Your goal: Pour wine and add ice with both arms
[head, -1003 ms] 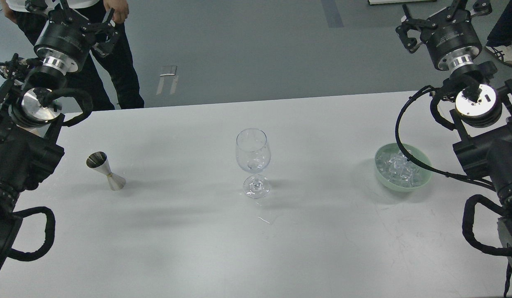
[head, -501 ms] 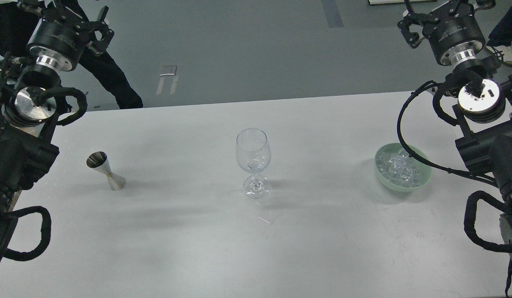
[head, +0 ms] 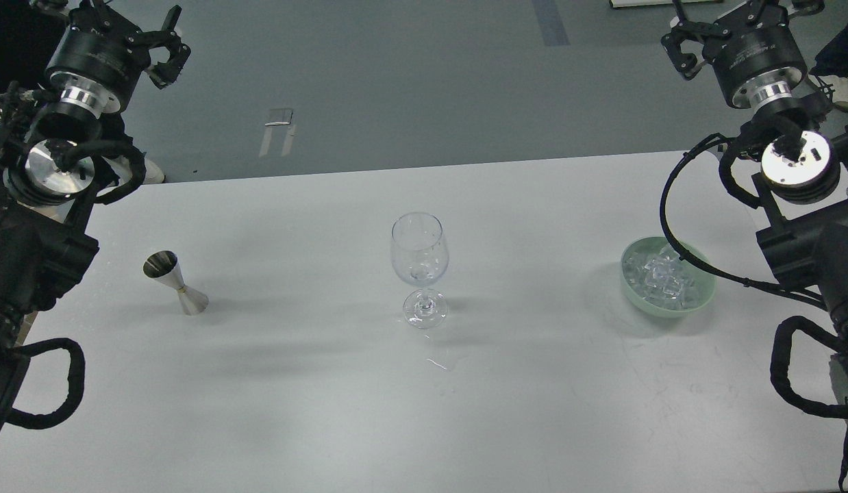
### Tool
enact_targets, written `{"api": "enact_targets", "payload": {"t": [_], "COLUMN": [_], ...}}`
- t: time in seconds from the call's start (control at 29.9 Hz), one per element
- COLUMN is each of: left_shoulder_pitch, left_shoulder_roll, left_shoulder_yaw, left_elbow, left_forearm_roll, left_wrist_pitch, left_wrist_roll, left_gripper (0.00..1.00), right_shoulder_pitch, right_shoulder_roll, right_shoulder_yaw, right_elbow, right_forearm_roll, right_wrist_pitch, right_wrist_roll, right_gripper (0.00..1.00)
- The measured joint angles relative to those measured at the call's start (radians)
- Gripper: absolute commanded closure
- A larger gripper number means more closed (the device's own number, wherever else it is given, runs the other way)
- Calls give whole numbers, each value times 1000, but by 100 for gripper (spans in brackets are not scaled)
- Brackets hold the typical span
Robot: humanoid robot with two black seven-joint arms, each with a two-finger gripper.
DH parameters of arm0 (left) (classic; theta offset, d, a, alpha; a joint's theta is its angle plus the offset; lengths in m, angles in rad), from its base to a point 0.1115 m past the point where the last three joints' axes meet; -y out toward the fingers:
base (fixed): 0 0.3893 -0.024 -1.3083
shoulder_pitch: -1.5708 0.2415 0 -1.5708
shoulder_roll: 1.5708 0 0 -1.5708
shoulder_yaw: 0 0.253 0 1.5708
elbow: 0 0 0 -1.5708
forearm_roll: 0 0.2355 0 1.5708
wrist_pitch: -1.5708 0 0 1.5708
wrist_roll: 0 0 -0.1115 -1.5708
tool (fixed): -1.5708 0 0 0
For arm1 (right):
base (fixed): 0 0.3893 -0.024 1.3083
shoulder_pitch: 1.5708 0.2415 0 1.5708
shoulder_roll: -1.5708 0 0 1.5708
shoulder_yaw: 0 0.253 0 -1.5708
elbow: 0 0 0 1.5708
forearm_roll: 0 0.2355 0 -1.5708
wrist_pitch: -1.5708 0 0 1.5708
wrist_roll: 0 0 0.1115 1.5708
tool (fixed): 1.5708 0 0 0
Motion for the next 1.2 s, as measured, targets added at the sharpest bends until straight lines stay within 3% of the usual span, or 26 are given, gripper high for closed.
{"api": "enact_targets", "payload": {"t": [0.4, 0.64, 0.84, 1.04, 1.2], "left_shoulder_pitch": [0, 14, 98, 223, 375], "left_shoulder_roll": [-2, 5, 51, 144, 286], "left_shoulder_yaw": [-1, 1, 2, 2, 1], "left_elbow": [-6, -68, -124, -288, -525], "left_forearm_roll": [0, 0, 1, 6, 8], "left_wrist_pitch": [-1, -14, -14, -14, -8], "left_wrist_roll": [2, 11, 11, 14, 13], "left_gripper": [2, 2, 2, 3, 4], "right_shoulder_pitch": [3, 2, -2, -13, -22], "right_shoulder_roll": [0, 1, 2, 2, 2], "right_shoulder_yaw": [0, 0, 0, -3, -3], "right_elbow": [9, 10, 9, 6, 4], "right_forearm_roll": [1, 0, 0, 0, 0], "right_wrist_pitch": [0, 0, 0, 0, 0], "right_wrist_roll": [0, 0, 0, 0, 0], "right_gripper": [0, 0, 0, 0, 0]}}
